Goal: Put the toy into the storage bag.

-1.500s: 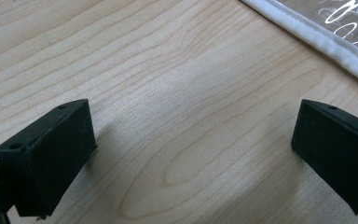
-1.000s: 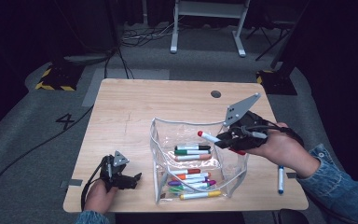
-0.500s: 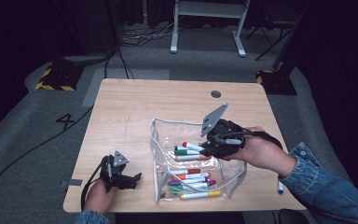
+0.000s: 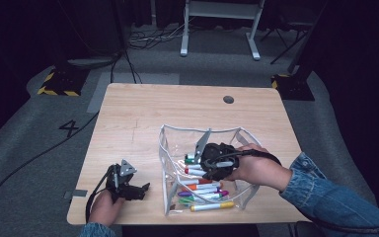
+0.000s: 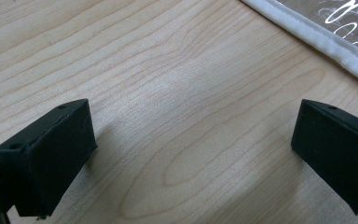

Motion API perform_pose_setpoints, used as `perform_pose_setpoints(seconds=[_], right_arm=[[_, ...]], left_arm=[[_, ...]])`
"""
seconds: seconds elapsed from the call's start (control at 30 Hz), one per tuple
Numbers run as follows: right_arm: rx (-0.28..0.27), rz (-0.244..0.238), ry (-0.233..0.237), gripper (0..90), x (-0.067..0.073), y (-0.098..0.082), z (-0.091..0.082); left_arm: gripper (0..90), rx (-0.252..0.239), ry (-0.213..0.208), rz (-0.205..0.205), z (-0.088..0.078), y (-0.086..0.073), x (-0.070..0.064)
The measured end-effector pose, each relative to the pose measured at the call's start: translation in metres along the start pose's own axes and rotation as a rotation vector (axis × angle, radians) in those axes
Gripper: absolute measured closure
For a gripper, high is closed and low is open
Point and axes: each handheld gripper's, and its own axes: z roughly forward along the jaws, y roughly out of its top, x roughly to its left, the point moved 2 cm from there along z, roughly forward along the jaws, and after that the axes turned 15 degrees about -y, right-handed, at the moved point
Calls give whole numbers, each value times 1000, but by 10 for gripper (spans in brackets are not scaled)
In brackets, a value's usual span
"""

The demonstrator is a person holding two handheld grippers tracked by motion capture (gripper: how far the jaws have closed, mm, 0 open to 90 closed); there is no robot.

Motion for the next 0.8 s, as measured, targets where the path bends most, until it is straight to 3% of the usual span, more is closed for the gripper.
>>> perform_pose_setpoints(seconds=[0.4, 0.73, 0.8], right_arm=[[90, -71, 31, 764, 16, 11, 27], [154, -86, 45, 759, 22, 12, 41], [155, -73, 50, 722, 21, 11, 43]], left_arm=[[0, 2, -5, 0, 0, 0, 0], [0, 0, -7, -4, 0, 0, 0], [0, 2, -6, 0, 0, 0, 0]])
